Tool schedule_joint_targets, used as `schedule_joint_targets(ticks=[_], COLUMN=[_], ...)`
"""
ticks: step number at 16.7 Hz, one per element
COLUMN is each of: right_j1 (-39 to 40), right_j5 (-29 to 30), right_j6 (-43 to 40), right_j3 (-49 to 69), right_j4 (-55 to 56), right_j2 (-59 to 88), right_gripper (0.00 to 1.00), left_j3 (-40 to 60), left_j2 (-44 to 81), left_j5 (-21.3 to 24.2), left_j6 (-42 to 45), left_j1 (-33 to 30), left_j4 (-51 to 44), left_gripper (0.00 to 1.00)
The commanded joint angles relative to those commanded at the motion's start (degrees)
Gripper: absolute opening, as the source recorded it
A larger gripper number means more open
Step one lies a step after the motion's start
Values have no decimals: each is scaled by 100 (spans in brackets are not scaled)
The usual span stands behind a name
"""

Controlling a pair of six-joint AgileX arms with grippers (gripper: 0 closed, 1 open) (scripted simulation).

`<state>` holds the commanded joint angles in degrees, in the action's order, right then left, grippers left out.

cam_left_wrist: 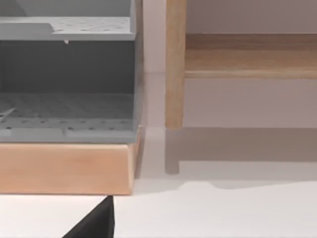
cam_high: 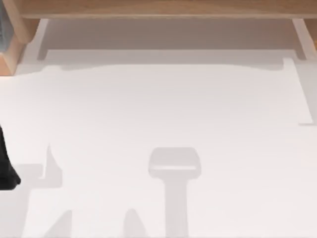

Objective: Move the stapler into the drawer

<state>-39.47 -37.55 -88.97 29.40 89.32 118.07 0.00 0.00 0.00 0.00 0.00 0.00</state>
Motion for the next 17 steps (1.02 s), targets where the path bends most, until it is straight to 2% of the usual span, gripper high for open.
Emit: schedule_joint_targets(ticks=[1,14,17], right_j1=[0,0,0], right_j5=[0,0,0], right_j6=[0,0,0], right_j3=[0,0,0], right_j4=[0,0,0], right_j2=[0,0,0], right_gripper=[100,2,0], left_j3=[0,0,0], left_j2=[0,0,0], left_j5=[0,0,0], left_j6=[0,0,0], left_j1=[0,0,0], left_j4=[0,0,0], left_gripper=[100,100,100])
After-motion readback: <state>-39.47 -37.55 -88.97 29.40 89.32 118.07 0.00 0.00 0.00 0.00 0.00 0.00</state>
